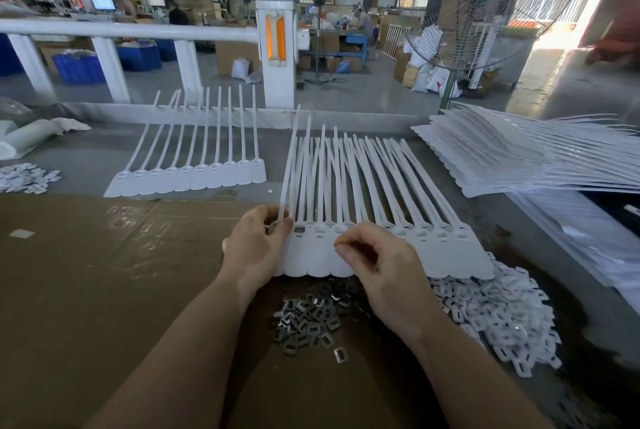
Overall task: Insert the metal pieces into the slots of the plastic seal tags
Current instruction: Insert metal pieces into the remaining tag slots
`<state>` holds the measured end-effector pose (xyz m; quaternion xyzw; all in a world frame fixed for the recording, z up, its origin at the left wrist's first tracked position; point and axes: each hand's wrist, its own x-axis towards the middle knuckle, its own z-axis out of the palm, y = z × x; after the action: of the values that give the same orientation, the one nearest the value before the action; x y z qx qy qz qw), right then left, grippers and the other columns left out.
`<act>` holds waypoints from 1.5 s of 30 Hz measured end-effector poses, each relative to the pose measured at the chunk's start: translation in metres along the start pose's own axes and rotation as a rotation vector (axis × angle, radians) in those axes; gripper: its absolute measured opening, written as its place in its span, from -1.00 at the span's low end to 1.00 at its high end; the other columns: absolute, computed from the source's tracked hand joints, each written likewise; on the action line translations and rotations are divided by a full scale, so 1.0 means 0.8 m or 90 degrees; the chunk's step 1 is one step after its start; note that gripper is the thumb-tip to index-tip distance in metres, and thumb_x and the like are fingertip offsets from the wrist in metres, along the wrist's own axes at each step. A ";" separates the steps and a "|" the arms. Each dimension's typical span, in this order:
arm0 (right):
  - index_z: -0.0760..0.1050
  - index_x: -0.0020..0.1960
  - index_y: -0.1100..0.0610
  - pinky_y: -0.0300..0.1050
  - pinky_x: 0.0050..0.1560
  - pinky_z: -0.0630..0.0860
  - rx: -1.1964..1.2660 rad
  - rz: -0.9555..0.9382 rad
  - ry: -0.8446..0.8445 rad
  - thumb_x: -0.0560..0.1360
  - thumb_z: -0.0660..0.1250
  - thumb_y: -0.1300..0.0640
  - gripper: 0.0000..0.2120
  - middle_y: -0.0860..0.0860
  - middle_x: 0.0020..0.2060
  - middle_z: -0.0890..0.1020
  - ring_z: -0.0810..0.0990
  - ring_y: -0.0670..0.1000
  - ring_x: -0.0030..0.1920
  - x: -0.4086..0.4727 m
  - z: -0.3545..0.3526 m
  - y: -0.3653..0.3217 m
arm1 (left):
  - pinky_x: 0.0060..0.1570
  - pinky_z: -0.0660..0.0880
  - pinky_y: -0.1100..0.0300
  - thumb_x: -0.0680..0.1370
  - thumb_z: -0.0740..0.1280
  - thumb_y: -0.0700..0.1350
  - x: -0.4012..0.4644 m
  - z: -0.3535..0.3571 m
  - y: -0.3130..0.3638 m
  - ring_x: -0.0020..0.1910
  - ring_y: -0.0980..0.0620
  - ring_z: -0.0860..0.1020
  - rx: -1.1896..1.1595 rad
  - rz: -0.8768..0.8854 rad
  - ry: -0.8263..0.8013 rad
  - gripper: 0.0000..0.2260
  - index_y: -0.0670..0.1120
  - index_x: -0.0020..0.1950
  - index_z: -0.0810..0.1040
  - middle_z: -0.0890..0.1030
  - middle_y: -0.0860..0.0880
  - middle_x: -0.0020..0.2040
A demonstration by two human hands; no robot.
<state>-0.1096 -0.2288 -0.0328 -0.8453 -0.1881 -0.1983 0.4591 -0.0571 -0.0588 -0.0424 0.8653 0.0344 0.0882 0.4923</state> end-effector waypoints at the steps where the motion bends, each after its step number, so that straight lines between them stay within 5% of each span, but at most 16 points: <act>1: 0.54 -0.15 0.13 -0.29 -0.18 0.44 0.016 0.014 0.006 0.50 0.33 0.24 -0.93 -0.08 -0.29 0.56 0.51 -0.11 -0.22 0.000 0.000 0.000 | 0.23 0.41 -0.03 0.57 0.28 -0.04 -0.001 0.000 0.000 0.13 -0.02 0.50 0.006 0.001 0.002 -0.71 -0.12 0.25 0.52 0.56 -0.07 0.15; 8: 0.59 -0.12 0.12 -0.30 -0.13 0.51 0.057 0.081 0.007 0.49 0.35 0.23 -0.94 -0.11 -0.27 0.60 0.55 -0.16 -0.22 0.000 0.000 0.005 | 0.18 0.31 -0.04 0.48 0.40 -0.04 -0.020 -0.001 0.019 0.04 0.03 0.42 0.118 0.162 0.140 -0.80 0.07 0.10 0.57 0.49 0.12 -0.05; 11: 0.60 -0.12 0.12 -0.32 -0.14 0.50 0.056 0.080 0.016 0.47 0.36 0.23 -0.94 -0.11 -0.28 0.61 0.55 -0.17 -0.23 0.000 0.000 0.005 | 0.10 0.31 -0.01 0.44 0.40 -0.01 -0.034 -0.001 0.033 -0.12 0.19 0.44 0.092 0.290 0.071 -0.91 0.21 -0.17 0.57 0.52 0.26 -0.23; 13: 0.61 -0.12 0.11 -0.34 -0.17 0.48 0.060 0.076 0.019 0.47 0.37 0.24 -0.94 -0.11 -0.31 0.60 0.55 -0.16 -0.25 0.000 0.000 0.005 | 0.08 0.37 0.01 0.44 0.42 -0.06 -0.039 0.000 0.036 -0.13 0.24 0.49 0.051 0.320 -0.026 -0.88 0.20 -0.18 0.62 0.59 0.26 -0.24; 18: 0.59 -0.15 0.10 -0.36 -0.22 0.47 0.083 0.085 0.028 0.46 0.37 0.25 -0.92 -0.08 -0.32 0.60 0.56 -0.16 -0.27 0.001 0.000 0.006 | -0.22 0.46 0.41 0.44 0.42 -0.27 -0.037 -0.003 0.033 -0.23 0.23 0.58 -0.050 0.299 -0.154 -0.78 0.06 -0.10 0.67 0.68 0.12 -0.18; 22: 0.57 -0.16 0.11 -0.33 -0.21 0.48 0.099 0.082 0.026 0.45 0.38 0.26 -0.93 -0.07 -0.33 0.60 0.56 -0.14 -0.27 0.000 0.000 0.005 | -0.06 0.51 0.32 0.43 0.44 -0.27 -0.033 -0.005 0.031 -0.16 0.15 0.60 -0.059 0.289 -0.191 -0.85 -0.06 -0.07 0.67 0.68 0.07 -0.18; 33: 0.59 -0.14 0.13 -0.33 -0.21 0.48 0.076 0.083 0.007 0.46 0.37 0.27 -0.93 -0.07 -0.32 0.59 0.54 -0.16 -0.29 0.001 -0.001 0.004 | -0.14 0.48 0.31 0.44 0.42 -0.27 -0.032 -0.002 0.032 -0.21 0.20 0.56 -0.075 0.283 -0.211 -0.91 -0.11 -0.10 0.63 0.65 0.04 -0.19; 45: 0.60 -0.13 0.16 -0.26 -0.09 0.49 -0.026 0.071 0.108 0.45 0.37 0.29 -0.94 -0.02 -0.24 0.63 0.57 -0.10 -0.18 0.001 0.000 0.010 | -0.06 0.46 0.44 0.47 0.38 -0.30 -0.031 -0.003 0.033 -0.13 0.20 0.60 -0.183 0.187 -0.105 -0.86 -0.08 -0.11 0.67 0.68 0.07 -0.17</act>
<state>-0.1053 -0.2327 -0.0379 -0.8437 -0.0970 -0.2470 0.4666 -0.0825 -0.0738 -0.0210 0.7862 -0.1455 0.0920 0.5935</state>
